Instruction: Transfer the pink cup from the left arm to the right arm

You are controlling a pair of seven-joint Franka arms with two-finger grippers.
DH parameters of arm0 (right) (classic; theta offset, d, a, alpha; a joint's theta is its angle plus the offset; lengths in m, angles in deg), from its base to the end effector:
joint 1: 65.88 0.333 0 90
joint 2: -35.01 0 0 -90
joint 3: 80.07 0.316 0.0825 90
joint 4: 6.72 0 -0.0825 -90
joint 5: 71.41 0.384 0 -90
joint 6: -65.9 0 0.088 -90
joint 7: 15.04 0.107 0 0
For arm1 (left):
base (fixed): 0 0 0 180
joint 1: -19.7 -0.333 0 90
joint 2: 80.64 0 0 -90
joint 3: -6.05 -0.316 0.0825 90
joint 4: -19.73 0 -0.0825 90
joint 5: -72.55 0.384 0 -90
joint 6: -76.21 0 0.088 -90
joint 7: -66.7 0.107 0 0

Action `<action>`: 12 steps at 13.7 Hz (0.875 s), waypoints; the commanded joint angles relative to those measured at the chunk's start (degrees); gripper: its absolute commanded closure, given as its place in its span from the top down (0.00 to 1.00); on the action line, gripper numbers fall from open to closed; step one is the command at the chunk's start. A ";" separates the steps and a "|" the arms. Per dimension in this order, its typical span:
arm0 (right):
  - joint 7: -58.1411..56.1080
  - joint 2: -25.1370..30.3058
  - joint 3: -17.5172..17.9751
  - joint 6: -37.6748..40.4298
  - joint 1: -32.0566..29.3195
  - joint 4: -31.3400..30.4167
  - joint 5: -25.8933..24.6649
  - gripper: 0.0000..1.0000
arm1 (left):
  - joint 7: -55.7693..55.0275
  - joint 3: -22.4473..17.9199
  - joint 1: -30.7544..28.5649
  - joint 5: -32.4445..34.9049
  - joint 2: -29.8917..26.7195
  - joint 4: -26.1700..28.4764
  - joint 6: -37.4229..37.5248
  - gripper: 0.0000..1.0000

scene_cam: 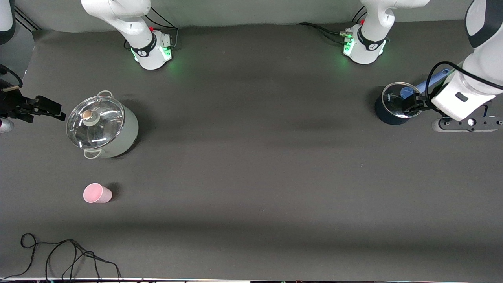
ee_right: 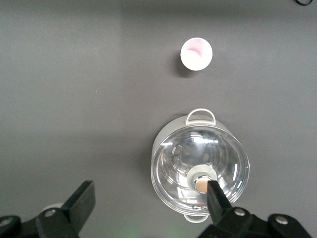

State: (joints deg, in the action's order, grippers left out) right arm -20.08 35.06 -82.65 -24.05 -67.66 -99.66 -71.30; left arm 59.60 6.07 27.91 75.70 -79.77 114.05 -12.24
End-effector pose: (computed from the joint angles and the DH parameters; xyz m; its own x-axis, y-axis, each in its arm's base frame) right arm 0.5507 -0.0418 0.6007 0.9986 0.0120 -0.0509 0.0117 -0.9999 -0.0065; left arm 0.5472 -0.0731 0.5787 0.9938 -0.0176 -0.1097 -0.0252 -0.9973 -0.0688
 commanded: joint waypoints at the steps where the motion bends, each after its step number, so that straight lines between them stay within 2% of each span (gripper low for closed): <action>1: 0.99 0.47 -0.31 -0.41 0.64 -0.22 -0.46 1.00 | 0.77 -1.69 1.90 0.10 -3.07 4.20 -3.56 1.00; 12: 0.47 0.56 -0.75 -0.23 0.46 -0.13 -0.37 1.00 | 3.23 -1.69 1.11 -0.16 -2.45 4.11 -3.75 1.00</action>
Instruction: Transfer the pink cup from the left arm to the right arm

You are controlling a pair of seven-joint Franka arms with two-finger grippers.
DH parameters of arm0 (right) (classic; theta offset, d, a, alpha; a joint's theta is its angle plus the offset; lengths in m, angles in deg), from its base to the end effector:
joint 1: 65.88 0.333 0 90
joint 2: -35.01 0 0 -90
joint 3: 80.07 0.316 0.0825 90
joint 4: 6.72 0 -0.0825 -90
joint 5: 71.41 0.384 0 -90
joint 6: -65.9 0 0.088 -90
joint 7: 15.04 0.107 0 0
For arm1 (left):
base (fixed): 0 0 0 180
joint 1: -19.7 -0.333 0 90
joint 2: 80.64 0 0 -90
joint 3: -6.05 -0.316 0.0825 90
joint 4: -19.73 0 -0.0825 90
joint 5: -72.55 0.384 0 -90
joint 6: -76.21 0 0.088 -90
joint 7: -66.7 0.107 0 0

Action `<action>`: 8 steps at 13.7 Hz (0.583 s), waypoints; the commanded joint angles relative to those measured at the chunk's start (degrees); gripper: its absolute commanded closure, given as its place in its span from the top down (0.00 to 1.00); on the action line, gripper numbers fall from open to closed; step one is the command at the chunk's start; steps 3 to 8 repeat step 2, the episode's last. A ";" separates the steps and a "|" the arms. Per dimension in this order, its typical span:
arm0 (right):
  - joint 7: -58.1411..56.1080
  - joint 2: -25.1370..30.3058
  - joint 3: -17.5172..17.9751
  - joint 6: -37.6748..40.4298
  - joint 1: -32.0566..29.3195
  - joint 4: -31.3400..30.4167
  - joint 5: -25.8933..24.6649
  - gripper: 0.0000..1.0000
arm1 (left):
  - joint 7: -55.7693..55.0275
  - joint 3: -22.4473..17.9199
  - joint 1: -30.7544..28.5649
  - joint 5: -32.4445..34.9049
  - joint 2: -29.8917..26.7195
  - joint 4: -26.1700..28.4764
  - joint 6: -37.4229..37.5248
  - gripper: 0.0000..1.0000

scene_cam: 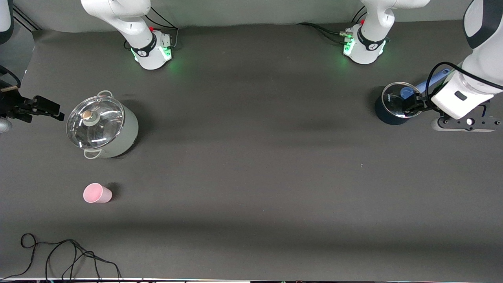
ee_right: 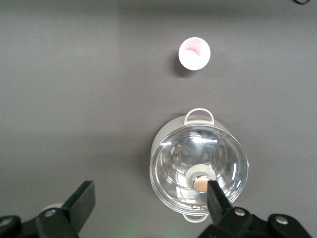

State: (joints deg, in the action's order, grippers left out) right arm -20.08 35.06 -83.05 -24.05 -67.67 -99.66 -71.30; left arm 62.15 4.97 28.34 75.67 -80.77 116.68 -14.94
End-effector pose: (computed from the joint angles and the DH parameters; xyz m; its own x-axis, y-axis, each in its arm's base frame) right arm 0.5504 -0.0457 0.6007 0.9987 0.0048 -0.0509 0.0045 -1.0000 -0.0065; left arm 0.5459 -0.0667 0.5705 0.9941 -0.0531 -0.0942 -0.0591 -0.9963 -0.0617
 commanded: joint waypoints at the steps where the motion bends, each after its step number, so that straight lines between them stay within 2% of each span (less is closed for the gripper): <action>1: 0.47 0.56 -0.36 -0.23 0.48 -0.05 -0.37 1.00 | 0.68 -0.58 0.59 -0.13 -1.54 1.49 -1.05 1.00; 8: 0.64 0.56 -0.27 -0.31 0.56 -0.05 -0.37 1.00 | 0.68 -0.58 0.59 -0.13 -1.45 1.49 -1.05 1.00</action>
